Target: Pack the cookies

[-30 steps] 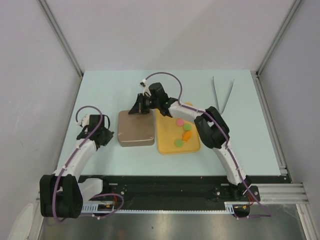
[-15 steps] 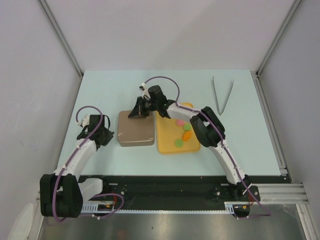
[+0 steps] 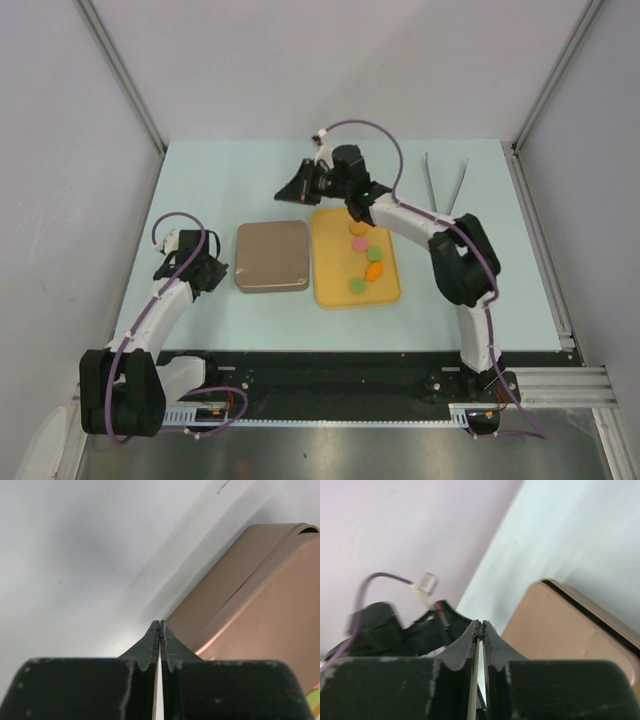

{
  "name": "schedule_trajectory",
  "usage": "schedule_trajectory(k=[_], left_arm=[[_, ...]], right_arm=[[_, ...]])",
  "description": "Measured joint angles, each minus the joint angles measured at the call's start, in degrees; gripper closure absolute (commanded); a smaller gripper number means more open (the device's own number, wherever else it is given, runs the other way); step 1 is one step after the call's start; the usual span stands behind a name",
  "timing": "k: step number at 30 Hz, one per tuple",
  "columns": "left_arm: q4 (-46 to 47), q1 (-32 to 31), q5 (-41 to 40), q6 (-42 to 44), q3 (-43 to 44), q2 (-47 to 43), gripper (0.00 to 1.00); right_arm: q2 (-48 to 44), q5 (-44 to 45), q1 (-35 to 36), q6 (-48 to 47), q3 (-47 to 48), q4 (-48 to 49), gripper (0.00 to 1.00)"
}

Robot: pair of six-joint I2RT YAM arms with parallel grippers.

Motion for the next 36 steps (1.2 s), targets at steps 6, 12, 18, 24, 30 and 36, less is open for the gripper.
schedule_trajectory(k=[6, 12, 18, 24, 30, 36], left_arm=[[0.02, 0.0, 0.0, 0.0, 0.0, -0.39, 0.96], [0.0, 0.0, 0.0, 0.33, 0.0, -0.39, 0.97], [0.0, 0.0, 0.0, 0.5, 0.0, -0.39, 0.97], [0.0, 0.0, 0.02, 0.66, 0.0, -0.39, 0.98], [0.02, 0.0, 0.04, 0.98, 0.0, -0.39, 0.98], [0.02, 0.0, 0.04, 1.01, 0.0, -0.39, 0.98]], right_arm=[[-16.09, 3.37, -0.96, -6.97, -5.33, -1.73, 0.9], [-18.84, 10.78, 3.34, -16.52, -10.73, -12.26, 1.0], [-18.08, 17.29, 9.49, -23.69, -19.71, -23.04, 1.0], [-20.33, 21.53, 15.04, -27.98, -26.14, -25.42, 1.0], [-21.05, 23.91, 17.79, -29.44, -29.4, -25.57, 1.0], [-19.52, 24.74, 19.02, -29.97, -29.62, -23.71, 1.0]])
